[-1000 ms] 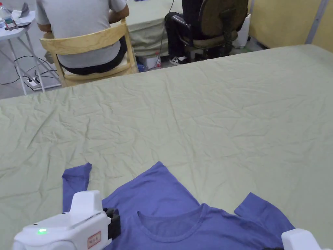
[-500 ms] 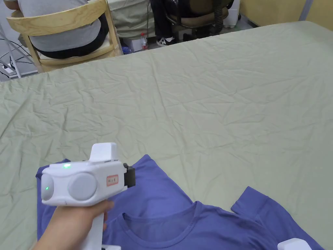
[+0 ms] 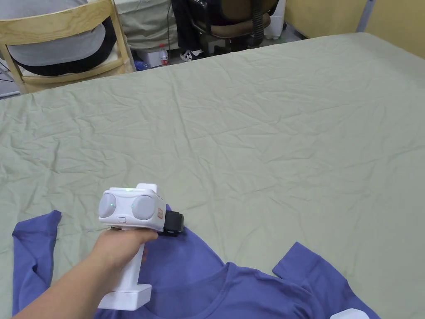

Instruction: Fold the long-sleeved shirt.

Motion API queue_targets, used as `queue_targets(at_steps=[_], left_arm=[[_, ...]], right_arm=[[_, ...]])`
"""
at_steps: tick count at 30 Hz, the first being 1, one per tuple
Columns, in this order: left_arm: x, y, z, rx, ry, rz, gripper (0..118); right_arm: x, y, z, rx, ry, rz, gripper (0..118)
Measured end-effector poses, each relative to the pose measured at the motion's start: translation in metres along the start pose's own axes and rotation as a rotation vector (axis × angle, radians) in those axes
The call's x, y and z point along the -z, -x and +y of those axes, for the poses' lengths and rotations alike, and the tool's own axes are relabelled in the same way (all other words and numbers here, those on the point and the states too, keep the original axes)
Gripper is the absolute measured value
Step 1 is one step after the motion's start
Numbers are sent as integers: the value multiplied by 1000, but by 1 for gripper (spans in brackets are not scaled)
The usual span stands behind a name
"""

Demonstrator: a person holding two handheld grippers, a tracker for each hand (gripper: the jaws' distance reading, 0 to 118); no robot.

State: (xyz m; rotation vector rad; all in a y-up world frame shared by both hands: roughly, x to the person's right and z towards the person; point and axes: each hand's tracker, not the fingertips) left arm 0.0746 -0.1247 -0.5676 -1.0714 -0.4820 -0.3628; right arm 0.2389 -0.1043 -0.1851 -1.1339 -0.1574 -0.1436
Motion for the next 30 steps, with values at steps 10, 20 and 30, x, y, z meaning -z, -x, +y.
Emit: queue_targets(at_steps=[10, 20, 30], left_arm=[[-126, -1, -17, 4, -224, -45, 1], [-361, 68, -72, -206, -601, -76, 1], [-523, 91, -67, -250, -886, -18, 1]], right_arm=[[-63, -4, -6, 58, -246, 55, 16], [-182, 12, 3, -28, -600, -53, 15], [-303, 13, 119, -57, -895, -38, 14]])
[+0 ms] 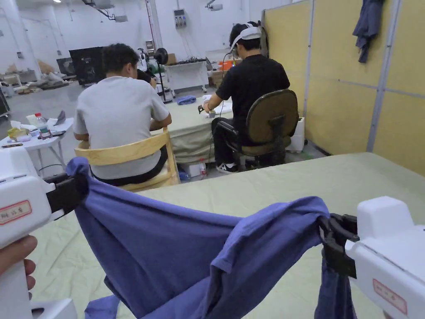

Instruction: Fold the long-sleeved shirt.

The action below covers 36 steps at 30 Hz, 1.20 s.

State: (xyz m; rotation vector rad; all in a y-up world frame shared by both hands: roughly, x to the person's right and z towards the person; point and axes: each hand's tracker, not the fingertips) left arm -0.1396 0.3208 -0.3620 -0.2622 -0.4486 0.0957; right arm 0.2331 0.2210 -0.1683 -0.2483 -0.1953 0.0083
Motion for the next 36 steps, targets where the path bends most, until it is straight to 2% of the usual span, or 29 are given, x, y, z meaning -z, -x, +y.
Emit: queue_targets(at_steps=[3, 9, 15, 19, 24, 30, 33, 36], left_arm=[[-2, 4, 36, -59, -64, 5, 1], [14, 19, 107, -92, -171, 33, 1], [54, 24, 168, -7, -215, 115, 1], [87, 24, 195, 27, -244, 157, 1], [131, 25, 222, 28, -260, 175, 1], [181, 31, 223, 12, -287, 202, 1], [212, 41, 200, 20, -258, 228, 1], [250, 54, 153, 45, -168, 250, 1]], right_arm=[[20, -1, 54, -23, -41, -2, 14], [69, -5, 154, -50, -84, 18, 14], [125, 1, 249, -99, -106, 14, 14], [162, 9, 305, -154, -114, -35, 14], [208, 9, 361, -127, -97, -69, 14], [262, 12, 374, -115, -92, -114, 14], [294, 15, 343, -129, -37, -114, 14], [337, 18, 286, -154, 62, -103, 14]])
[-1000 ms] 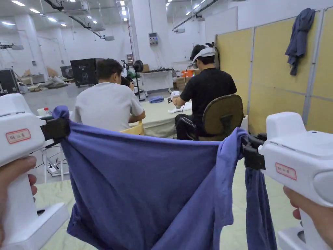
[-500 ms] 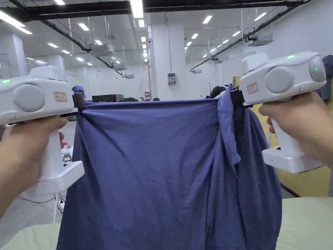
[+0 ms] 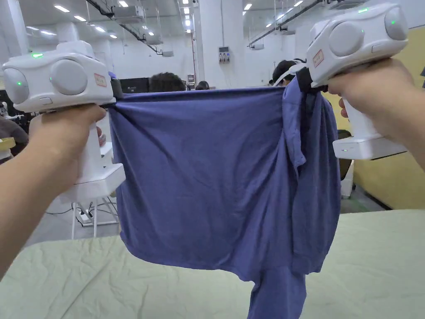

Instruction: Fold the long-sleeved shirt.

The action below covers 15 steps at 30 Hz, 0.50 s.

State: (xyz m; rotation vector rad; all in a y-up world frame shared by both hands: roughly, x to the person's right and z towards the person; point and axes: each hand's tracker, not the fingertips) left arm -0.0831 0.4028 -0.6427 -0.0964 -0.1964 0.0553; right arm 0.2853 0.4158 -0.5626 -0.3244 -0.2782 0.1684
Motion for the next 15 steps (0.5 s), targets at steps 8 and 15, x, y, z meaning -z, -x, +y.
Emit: queue_targets(at_steps=[8, 15], left_arm=[[63, 3, -207, 19, 365, 7, 1], [36, -2, -322, 84, 534, -8, 1]], right_arm=[[103, 43, -215, -9, 318, 87, 14], [105, 47, -347, 25, 494, 130, 14]])
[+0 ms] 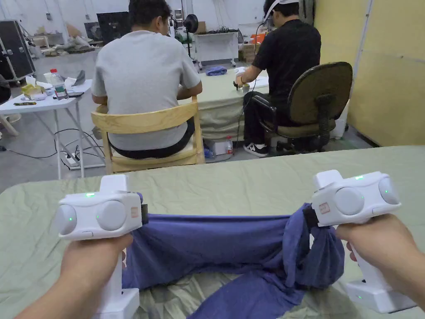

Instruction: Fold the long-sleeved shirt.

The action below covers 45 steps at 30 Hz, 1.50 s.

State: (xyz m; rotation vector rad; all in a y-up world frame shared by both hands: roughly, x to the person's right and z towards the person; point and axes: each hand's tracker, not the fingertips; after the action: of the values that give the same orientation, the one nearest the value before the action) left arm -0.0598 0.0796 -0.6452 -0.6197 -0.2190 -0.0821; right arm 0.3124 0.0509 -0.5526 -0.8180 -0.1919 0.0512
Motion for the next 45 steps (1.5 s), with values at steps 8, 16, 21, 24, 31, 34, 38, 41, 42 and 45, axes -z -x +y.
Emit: queue_targets(at_steps=[8, 16, 21, 24, 31, 34, 38, 41, 42, 45], left_arm=[[-71, 13, -87, 43, 25, -35, 1], [-178, 33, -181, 3, 124, -48, 1], [-239, 41, -242, 23, 180, -54, 1], [-266, 48, -275, 32, 211, -64, 1], [-297, 51, -331, 46, 307, -76, 1], [-302, 52, -337, 26, 319, -79, 1], [-308, 56, -328, -30, 282, -94, 92], [-321, 54, -323, -29, 189, -68, 108], [-322, 53, -322, -38, 195, -84, 110], [-317, 52, -311, -33, 224, -94, 111]], right_arm=[[-73, 7, -103, -17, 11, 48, 14], [-163, 33, -216, -29, 31, 69, 14], [-212, 49, -282, -51, 83, 96, 14], [-232, 56, -318, -94, 120, 93, 14], [-253, 70, -368, -110, 192, 110, 14], [-256, 70, -371, -90, 190, 108, 15], [-258, 64, -368, -68, 148, 64, 113], [-265, 54, -361, -51, 79, 57, 115], [-267, 54, -358, -47, 80, 39, 115], [-273, 46, -347, 40, 43, 30, 110]])
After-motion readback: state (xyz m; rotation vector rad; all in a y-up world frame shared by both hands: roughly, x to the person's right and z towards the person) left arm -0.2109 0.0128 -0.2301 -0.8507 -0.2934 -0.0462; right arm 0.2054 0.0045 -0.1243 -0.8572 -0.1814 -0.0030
